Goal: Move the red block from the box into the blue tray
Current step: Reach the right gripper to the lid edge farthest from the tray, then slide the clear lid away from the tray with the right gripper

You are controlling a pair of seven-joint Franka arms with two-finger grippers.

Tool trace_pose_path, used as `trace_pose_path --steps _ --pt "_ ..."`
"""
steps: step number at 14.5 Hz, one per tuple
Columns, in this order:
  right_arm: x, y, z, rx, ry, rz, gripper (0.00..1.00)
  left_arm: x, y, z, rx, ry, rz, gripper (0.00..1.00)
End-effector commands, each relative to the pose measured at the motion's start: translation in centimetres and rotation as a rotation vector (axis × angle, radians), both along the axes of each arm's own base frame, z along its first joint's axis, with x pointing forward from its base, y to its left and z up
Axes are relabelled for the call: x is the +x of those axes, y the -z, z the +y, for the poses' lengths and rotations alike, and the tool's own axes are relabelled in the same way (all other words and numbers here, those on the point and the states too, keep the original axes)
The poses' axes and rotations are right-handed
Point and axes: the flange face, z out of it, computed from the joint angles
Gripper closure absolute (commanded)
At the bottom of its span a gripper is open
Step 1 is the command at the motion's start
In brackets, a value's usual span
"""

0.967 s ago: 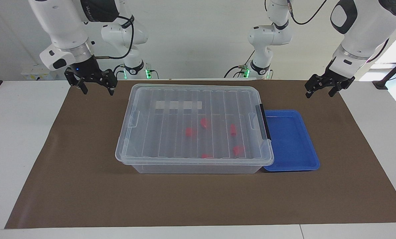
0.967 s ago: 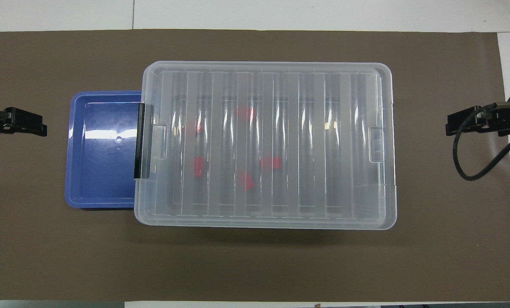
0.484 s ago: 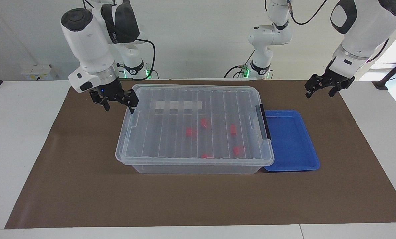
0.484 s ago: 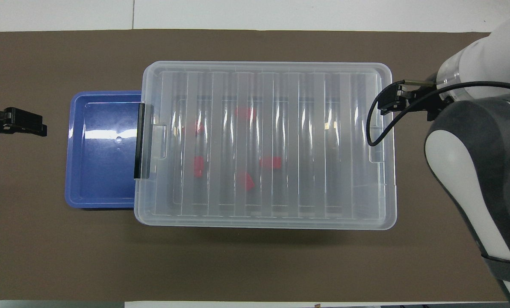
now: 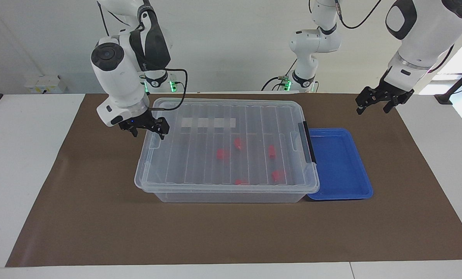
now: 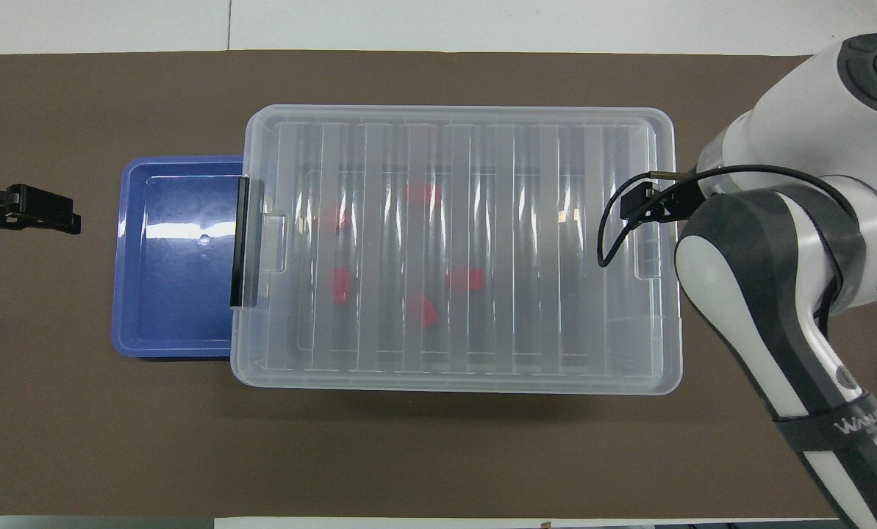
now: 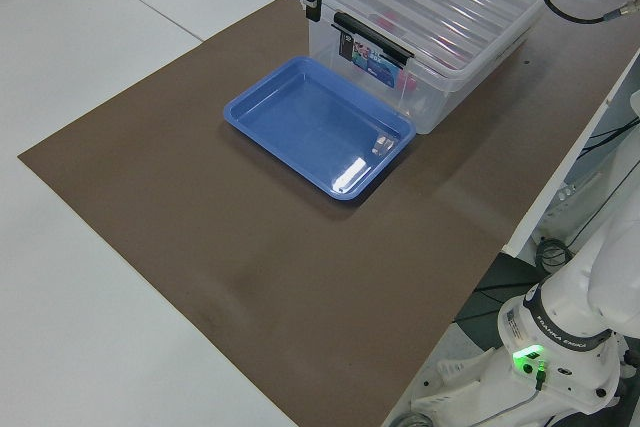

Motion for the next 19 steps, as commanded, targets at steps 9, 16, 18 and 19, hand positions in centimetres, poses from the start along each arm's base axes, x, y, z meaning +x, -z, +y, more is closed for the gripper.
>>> trace_pose_path --steps 9,16,18,19 --pt "-3.4 3.3 -4.6 -0.014 -0.065 0.001 0.0 -0.1 -0.4 0.3 0.01 -0.001 0.005 0.0" --pt "-3.3 3.4 -9.3 -0.002 -0.121 0.001 0.0 -0.1 -0.4 0.3 0.01 -0.001 0.005 0.0" --pt "-3.0 3.4 -10.4 0.0 -0.14 -0.018 0.0 -0.1 -0.4 0.3 0.01 0.001 0.003 0.0" --pt "-3.0 3.4 -11.0 0.001 -0.147 -0.017 0.0 -0.1 -0.4 0.3 0.01 0.0 0.005 0.0"
